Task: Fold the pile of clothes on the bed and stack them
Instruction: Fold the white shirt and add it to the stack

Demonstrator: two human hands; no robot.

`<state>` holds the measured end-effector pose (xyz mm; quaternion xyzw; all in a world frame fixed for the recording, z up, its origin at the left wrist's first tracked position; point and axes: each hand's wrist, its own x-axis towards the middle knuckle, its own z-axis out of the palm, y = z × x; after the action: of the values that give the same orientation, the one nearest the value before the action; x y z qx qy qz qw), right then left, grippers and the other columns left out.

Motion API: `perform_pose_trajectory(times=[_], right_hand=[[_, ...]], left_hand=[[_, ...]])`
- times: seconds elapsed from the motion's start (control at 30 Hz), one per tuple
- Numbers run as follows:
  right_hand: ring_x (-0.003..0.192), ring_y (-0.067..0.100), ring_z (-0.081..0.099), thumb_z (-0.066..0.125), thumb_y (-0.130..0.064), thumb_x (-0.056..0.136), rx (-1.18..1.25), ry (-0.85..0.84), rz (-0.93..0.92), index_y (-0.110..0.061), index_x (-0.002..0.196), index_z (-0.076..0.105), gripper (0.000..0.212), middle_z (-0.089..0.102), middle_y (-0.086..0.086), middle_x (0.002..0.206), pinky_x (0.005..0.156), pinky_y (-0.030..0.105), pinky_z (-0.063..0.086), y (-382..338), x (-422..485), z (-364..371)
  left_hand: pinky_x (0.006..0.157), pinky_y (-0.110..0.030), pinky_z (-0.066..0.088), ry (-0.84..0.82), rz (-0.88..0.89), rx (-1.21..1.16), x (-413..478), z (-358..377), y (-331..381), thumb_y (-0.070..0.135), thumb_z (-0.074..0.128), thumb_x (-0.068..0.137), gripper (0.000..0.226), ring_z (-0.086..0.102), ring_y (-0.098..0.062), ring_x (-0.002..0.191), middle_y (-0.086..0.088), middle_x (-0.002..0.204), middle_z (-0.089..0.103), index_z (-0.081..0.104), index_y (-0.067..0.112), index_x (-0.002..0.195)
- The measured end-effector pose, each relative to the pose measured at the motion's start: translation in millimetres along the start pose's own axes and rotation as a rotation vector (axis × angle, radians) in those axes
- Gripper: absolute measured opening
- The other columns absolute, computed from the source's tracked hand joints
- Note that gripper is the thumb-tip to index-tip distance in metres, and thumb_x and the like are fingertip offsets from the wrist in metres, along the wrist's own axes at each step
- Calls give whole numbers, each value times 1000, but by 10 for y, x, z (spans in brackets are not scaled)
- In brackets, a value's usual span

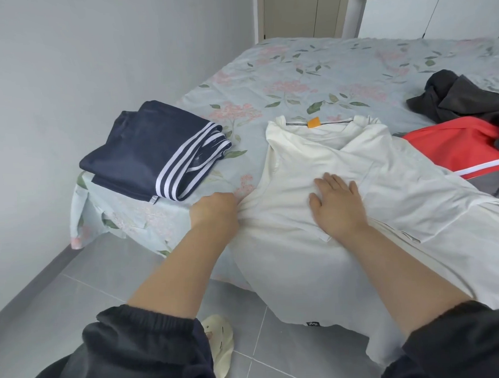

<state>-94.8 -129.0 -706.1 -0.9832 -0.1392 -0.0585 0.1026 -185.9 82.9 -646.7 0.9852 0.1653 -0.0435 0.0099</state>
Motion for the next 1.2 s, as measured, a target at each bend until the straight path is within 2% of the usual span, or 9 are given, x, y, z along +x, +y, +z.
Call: perform_pose_trajectory(times=[0.13,0.3,0.4,0.57,0.67,0.77,0.97,1.07,1.2], right_hand=[[146,17,11,27,-35,100,-30,-38,-3,-17,148,28,52,16,4,159,117,41,2,-9,-1,-3],[146,16,6,21,-41,99,-113,-86,-24,-20,150,21,55,11,1,160,116,45,1,-4,21,20],[147,14,1,18,-45,98,-143,-111,69,-23,151,17,57,5,-3,160,115,51,-2,111,77,-28],[147,18,-5,17,-44,98,-201,-112,219,-14,151,13,62,0,2,161,113,55,-5,363,143,-160],[147,18,-4,23,-42,100,-152,-63,-35,-17,152,12,59,0,2,161,115,50,-5,305,120,-193],[147,10,-1,24,-41,101,-69,-176,-234,-27,152,12,54,3,-6,161,116,44,-3,457,65,-200],[146,19,4,18,-45,98,-142,-87,258,-20,149,20,57,6,1,160,115,53,6,1218,23,-363],[147,21,-3,20,-49,97,-74,-35,112,-23,152,13,61,-1,1,161,115,51,-2,1031,-81,-345],[147,15,-5,18,-49,99,-93,-157,-121,-33,152,6,56,-5,-8,160,115,47,-4,963,-232,-269]], left_hand=[[76,-29,35,-91,69,162,44,28,202,11,52,87,39,51,-23,113,-3,120,50,46,18,126],[93,-37,35,189,274,35,154,11,540,19,39,94,41,36,-27,126,-7,136,42,40,14,134],[117,-47,7,-31,346,-2,193,182,682,35,21,102,53,0,-25,147,-2,160,5,13,17,152],[116,-52,-8,-70,271,62,331,369,770,47,13,100,64,-16,-22,146,0,161,-9,-1,12,153],[115,-51,-9,-44,260,51,356,429,831,48,14,99,68,-18,-22,146,-3,161,-10,-2,8,152],[115,-50,-8,-61,255,0,400,458,810,49,13,98,68,-18,-21,146,1,160,-15,-6,13,152],[114,-55,-10,-62,187,10,413,468,866,45,11,98,63,-19,-22,145,5,159,-16,-7,17,152],[113,-55,-12,-11,238,-3,389,453,1012,44,10,99,61,-22,-24,145,3,160,-13,-2,19,153],[115,-50,-11,-4,486,-27,291,491,1212,48,11,99,58,-21,-20,145,7,160,-14,-4,30,152]])
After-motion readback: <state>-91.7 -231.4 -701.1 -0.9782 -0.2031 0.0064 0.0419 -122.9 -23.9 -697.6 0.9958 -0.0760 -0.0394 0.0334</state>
